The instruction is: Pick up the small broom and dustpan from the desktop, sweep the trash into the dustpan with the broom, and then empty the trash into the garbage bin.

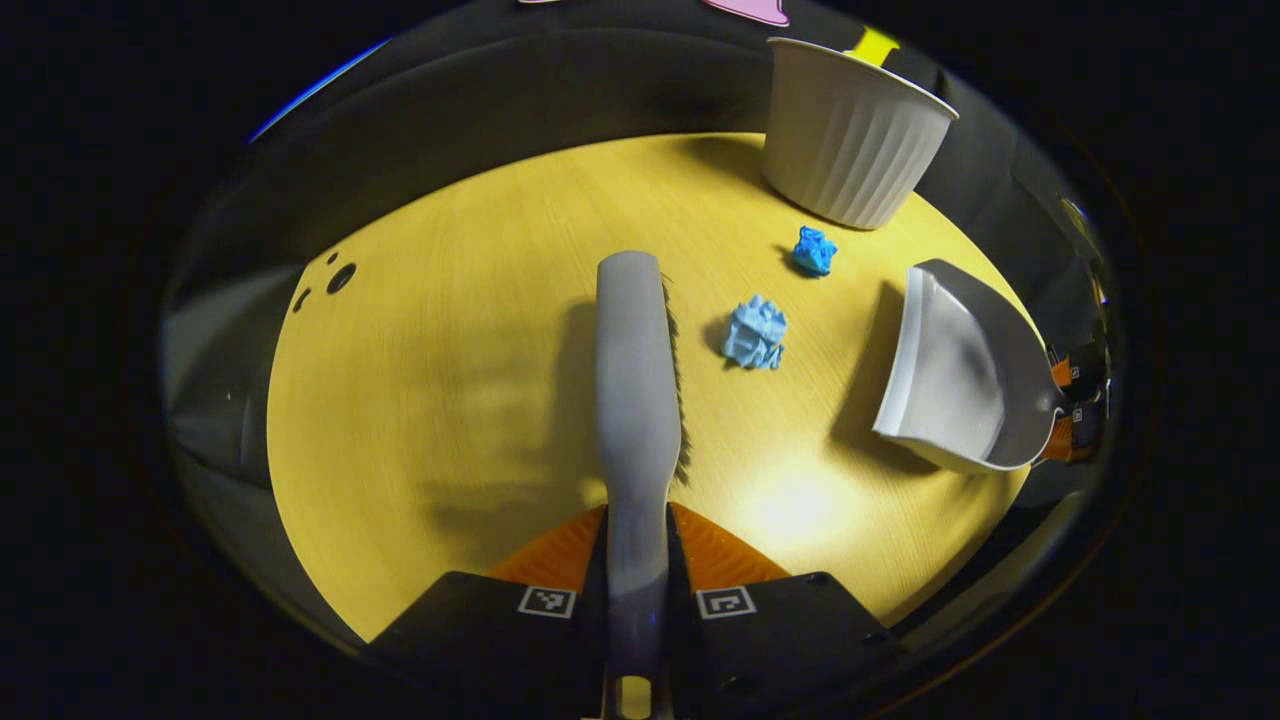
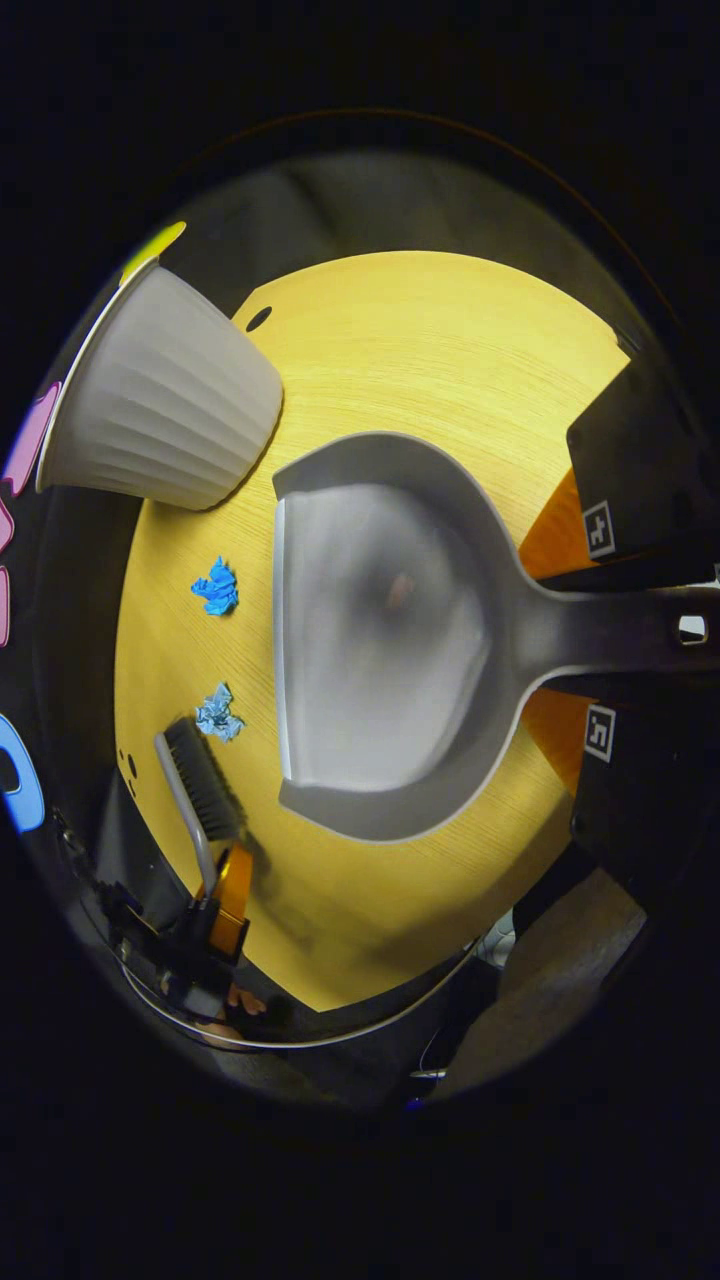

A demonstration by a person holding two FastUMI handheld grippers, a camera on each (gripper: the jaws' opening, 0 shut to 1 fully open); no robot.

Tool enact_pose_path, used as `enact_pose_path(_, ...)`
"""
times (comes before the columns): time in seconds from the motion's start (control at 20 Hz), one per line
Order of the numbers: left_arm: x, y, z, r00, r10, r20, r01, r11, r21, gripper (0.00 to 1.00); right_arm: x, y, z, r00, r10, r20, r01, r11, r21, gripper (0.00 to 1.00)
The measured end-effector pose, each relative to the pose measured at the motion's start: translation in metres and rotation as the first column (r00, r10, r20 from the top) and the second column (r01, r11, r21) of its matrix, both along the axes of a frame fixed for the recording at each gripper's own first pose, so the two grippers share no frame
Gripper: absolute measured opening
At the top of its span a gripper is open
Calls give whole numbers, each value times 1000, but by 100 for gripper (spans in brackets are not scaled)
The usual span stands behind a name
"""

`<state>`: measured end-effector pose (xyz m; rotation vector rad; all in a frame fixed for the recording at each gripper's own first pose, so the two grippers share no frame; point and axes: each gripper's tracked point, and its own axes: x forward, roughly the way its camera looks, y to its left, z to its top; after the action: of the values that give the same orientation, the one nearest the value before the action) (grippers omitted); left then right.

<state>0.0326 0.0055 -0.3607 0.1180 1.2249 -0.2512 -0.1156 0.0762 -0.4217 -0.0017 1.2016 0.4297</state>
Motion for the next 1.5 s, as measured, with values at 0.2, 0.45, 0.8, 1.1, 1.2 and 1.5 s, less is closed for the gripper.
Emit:
enact_pose_path(0.2, 30, -25, -5, 997, -79, 23, 79, 997, -3, 30, 10, 0, -9, 999, 26, -23, -27, 1000, -15, 38)
enact_pose_path(0.45, 64, -42, -19, 980, -196, 47, 194, 980, 42, 33, 16, 6, -17, 998, 40, -47, -40, 999, -4, 38)
enact_pose_path(0.8, 80, -86, -19, 931, -362, 52, 362, 932, 17, 29, 35, 8, -28, 998, 65, -20, -65, 998, -1, 38)
enact_pose_path(1.1, 59, -128, -10, 901, -433, 28, 433, 896, -94, 32, 38, 8, -33, 996, 83, -20, -83, 997, 5, 38)
enact_pose_path(1.2, 50, -140, -7, 894, -448, 18, 447, 886, -127, 32, 47, 12, -37, 996, 91, -13, -91, 996, 3, 38)
enact_pose_path(1.5, 37, -147, 0, 925, -379, -1, 373, 910, -180, 29, 65, 22, -44, 997, 54, 51, -56, 998, 29, 38)
